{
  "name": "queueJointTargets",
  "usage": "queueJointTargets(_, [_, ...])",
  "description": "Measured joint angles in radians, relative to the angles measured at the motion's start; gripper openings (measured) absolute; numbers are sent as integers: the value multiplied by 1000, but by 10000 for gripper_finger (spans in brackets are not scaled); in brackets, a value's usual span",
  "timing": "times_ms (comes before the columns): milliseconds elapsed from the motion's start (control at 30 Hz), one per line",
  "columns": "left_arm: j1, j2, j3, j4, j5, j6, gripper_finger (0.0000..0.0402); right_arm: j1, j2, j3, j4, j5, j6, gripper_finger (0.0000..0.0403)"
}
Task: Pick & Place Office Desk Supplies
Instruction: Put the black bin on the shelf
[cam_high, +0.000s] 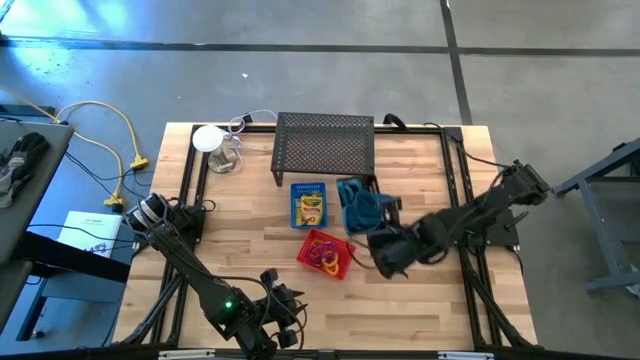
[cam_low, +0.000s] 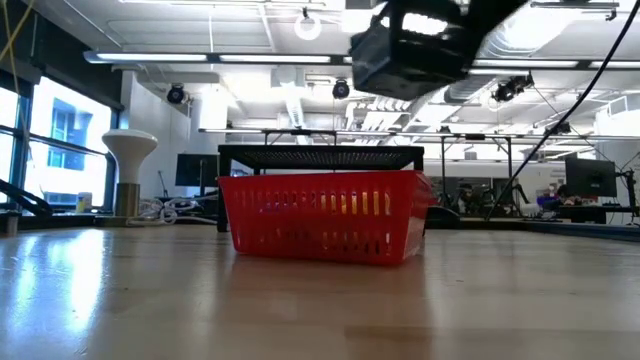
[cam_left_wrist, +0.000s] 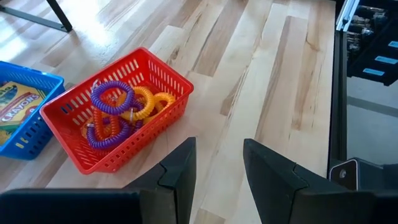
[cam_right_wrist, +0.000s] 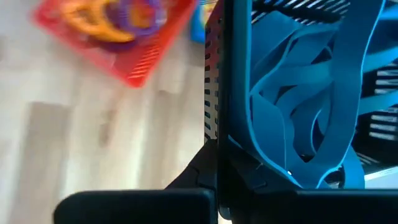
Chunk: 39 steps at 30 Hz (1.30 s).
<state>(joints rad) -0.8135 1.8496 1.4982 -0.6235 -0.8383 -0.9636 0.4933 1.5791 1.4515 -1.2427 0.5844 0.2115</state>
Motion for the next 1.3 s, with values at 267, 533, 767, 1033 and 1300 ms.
queueJointTargets(267, [-3,0,0,0,9,6,128,-246,0,82,19,12,-180,3])
queueJointTargets(533, [-2,0,0,-5,10,7,128,-561,0,82,158,-127,-354,3])
queueJointTargets(767, [-7,0,0,-5,13,7,128,-719,-1,51,220,-293,-427,3])
queueJointTargets(1033, [-8,0,0,-5,16,21,128,-756,0,-38,252,-329,-477,3])
queueJointTargets(1300, [-8,0,0,-4,16,-3,128,-757,-1,-70,289,-328,-474,5])
